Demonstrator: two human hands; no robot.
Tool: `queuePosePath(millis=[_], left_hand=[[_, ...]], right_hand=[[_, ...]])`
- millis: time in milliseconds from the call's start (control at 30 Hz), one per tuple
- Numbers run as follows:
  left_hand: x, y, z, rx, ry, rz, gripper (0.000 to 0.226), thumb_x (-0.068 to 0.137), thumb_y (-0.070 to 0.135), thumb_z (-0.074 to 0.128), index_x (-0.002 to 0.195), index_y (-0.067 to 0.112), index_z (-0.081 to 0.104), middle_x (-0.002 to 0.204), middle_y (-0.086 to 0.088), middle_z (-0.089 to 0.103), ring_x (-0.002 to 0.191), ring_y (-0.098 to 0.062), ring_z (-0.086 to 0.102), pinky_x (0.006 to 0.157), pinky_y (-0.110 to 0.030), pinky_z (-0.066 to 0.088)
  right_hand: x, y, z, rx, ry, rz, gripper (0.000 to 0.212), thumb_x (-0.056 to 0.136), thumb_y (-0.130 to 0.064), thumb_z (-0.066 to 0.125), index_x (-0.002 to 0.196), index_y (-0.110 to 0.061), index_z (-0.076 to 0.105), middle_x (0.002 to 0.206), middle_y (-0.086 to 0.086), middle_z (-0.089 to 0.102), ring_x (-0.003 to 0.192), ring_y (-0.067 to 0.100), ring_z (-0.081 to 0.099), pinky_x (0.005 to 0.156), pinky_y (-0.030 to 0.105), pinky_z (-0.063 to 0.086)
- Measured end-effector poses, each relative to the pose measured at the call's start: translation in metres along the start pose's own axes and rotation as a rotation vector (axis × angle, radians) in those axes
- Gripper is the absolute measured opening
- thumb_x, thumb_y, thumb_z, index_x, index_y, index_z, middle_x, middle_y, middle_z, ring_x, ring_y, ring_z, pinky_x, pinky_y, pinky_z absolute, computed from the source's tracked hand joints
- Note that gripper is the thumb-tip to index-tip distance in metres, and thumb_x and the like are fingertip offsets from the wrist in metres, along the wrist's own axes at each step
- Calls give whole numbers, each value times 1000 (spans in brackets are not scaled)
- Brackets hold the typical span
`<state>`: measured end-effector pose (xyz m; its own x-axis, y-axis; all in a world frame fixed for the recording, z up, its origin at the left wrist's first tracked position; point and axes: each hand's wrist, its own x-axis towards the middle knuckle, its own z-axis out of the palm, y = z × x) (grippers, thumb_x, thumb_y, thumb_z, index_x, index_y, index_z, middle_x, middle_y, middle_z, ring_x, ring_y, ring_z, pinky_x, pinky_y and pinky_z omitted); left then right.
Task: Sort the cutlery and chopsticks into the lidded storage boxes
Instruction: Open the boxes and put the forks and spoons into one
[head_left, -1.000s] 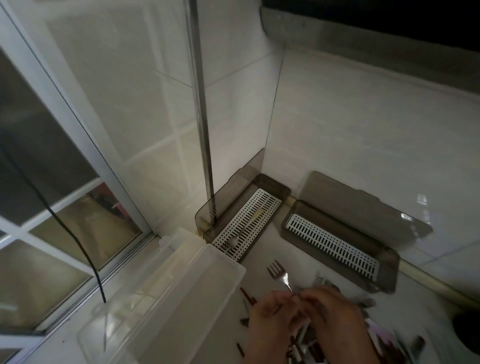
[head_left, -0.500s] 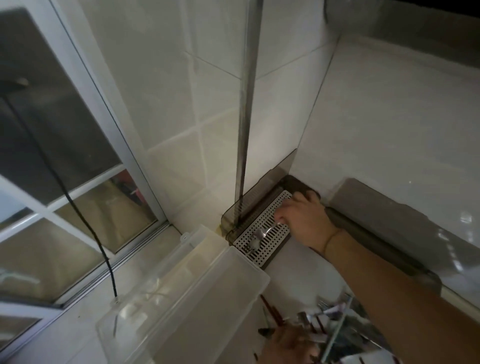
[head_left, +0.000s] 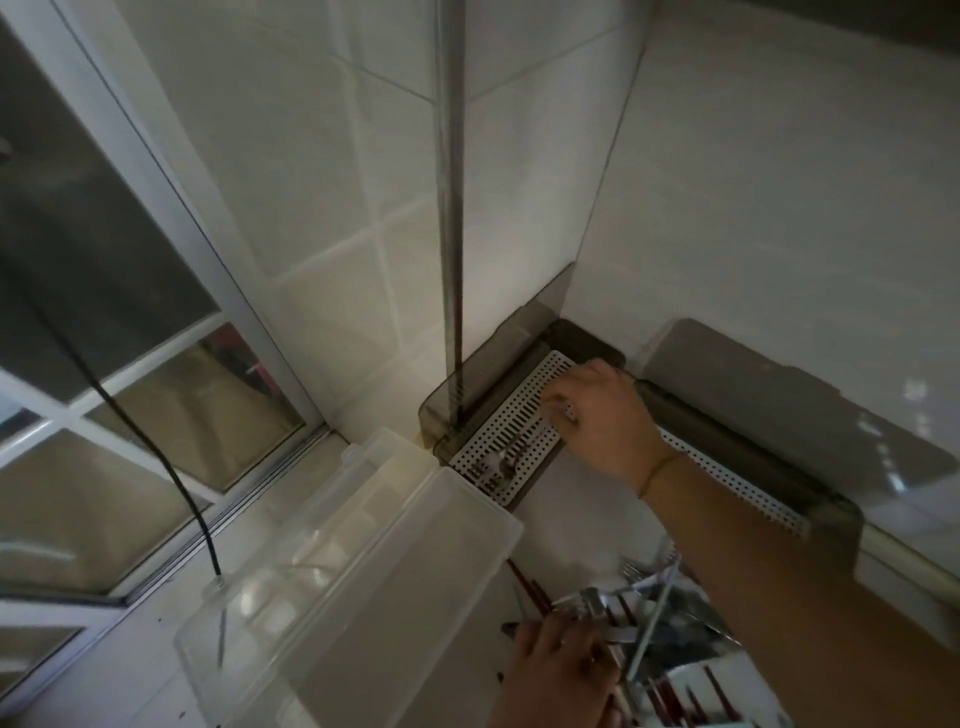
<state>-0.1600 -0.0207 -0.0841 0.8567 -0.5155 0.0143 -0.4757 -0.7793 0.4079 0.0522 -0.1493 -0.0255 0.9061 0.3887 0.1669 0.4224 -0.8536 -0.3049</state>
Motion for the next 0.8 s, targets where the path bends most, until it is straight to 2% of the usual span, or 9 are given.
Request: queuePosePath(millis=[67,133,167,267,367,433,500,600,800], left_hand=[[-1,6,0,2,-32,-23,30,58,57,63,80,37,67,102,15,66,87,-11,65,70,-24,52],[1,14,4,36,-102,6,34,57,58,65,83,36,66,104,16,63,90,-13,63,71,-27,52],[3,16,9,23,-27,61,34,57,57,66,83,36,65,103,15,61,90,-14,61,70,-29,51],[3,13,12,-49,55,12,34,62,59,64,84,34,63,98,12,61,91,-18,59,70,-35,51],[5,24,10,-1,12,-3,37,60,63,62,83,34,64,98,12,62,92,-20,61,72,-40,52],[6,26,12,7,14,-6,36,59,61,65,82,33,64,99,10,62,91,-20,61,74,-42,52],[5,29,12,27,30,1,35,59,58,67,82,32,63,99,9,62,90,-21,61,74,-43,52],[3,30,12,40,24,-1,32,60,55,67,83,33,63,100,11,62,92,-20,60,76,-40,51],[-3,33,7,84,46,-63,30,53,49,70,77,35,62,92,14,60,84,-17,61,68,-35,48]], right_hand=[[-44,12,-22,101,189,103,12,79,-18,71,91,-19,68,89,2,67,86,21,57,78,30,46],[-102,22,-39,132,225,261,11,81,-19,70,91,-22,66,89,-3,66,81,12,59,73,26,50],[-133,25,-44,132,193,332,10,82,-21,69,90,-24,65,87,-5,66,77,9,60,70,24,51],[-217,30,-44,-6,-44,508,7,85,-28,65,92,-29,66,86,-6,68,70,10,62,62,28,53],[-273,34,-32,-172,-240,652,18,92,-38,49,106,-35,60,112,-11,60,91,12,61,78,34,52],[-289,36,-22,-240,-274,694,24,96,-39,40,115,-38,55,120,-14,53,101,11,56,92,40,47],[-293,37,-17,-237,-239,740,26,98,-35,36,117,-37,55,122,-12,53,103,14,55,95,40,44],[-292,41,-14,-250,-183,820,26,98,-35,36,110,-35,59,115,-8,57,99,18,55,88,36,46],[-292,49,-11,-209,-156,820,24,92,-38,45,110,-35,60,108,-8,59,104,16,52,78,32,48]])
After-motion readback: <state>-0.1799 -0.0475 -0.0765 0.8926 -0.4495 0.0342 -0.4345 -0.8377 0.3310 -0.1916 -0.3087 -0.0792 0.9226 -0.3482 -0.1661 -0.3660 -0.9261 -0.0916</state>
